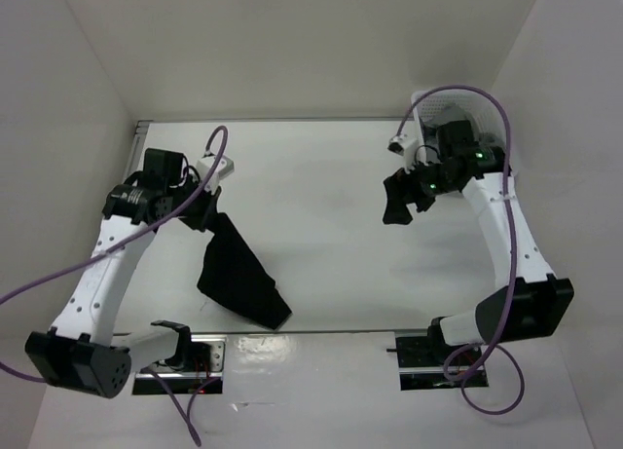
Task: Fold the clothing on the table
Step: Flatten the skirt out
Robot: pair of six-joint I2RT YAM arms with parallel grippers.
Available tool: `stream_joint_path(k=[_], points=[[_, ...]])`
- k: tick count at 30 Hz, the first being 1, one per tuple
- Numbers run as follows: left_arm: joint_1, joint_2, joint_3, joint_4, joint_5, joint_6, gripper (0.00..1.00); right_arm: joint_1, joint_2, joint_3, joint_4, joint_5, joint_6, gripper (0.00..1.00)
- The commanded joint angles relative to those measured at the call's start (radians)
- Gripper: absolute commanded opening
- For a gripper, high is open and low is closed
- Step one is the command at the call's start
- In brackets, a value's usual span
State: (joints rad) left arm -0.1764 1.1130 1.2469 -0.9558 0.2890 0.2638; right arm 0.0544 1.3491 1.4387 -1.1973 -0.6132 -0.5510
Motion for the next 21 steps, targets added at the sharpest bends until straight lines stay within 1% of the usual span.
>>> stream_joint_path(k=[1, 2, 4, 5, 7, 8, 10, 12, 16, 21], points=[[0.063, 0.051, -0.001, 0.075, 0.114, -0.023, 0.0, 0.111, 0.062, 0.055, -0.027, 0.016, -0.006, 0.96], [0.098, 0.06, -0.001, 0.087, 0.124, -0.032, 0.0, 0.171, 0.077, 0.055, -0.015, 0.026, -0.006, 0.96], [0.133, 0.073, -0.001, 0.1, 0.145, -0.032, 0.0, 0.211, 0.128, 0.064, 0.001, 0.017, 0.003, 0.96], [0.167, 0.086, -0.001, 0.11, 0.145, -0.032, 0.0, 0.255, 0.148, 0.065, 0.01, 0.017, 0.003, 0.96], [0.196, 0.106, -0.013, 0.144, 0.145, -0.057, 0.0, 0.31, 0.218, 0.086, 0.021, 0.017, 0.003, 0.96], [0.212, 0.107, -0.023, 0.153, 0.145, -0.057, 0.0, 0.381, 0.243, 0.103, 0.04, 0.032, 0.003, 0.96], [0.262, 0.117, -0.035, 0.176, 0.145, -0.069, 0.0, 0.455, 0.316, 0.13, 0.057, 0.056, 0.025, 0.95], [0.311, 0.128, -0.035, 0.187, 0.156, -0.078, 0.0, 0.537, 0.363, 0.169, 0.079, 0.043, 0.025, 0.95], [0.368, 0.128, -0.07, 0.209, 0.165, -0.078, 0.0, 0.582, 0.505, 0.241, 0.114, -0.054, 0.016, 0.94], [0.433, 0.128, -0.142, 0.241, 0.165, -0.078, 0.0, 0.633, 0.613, 0.259, 0.166, -0.134, -0.004, 0.94]])
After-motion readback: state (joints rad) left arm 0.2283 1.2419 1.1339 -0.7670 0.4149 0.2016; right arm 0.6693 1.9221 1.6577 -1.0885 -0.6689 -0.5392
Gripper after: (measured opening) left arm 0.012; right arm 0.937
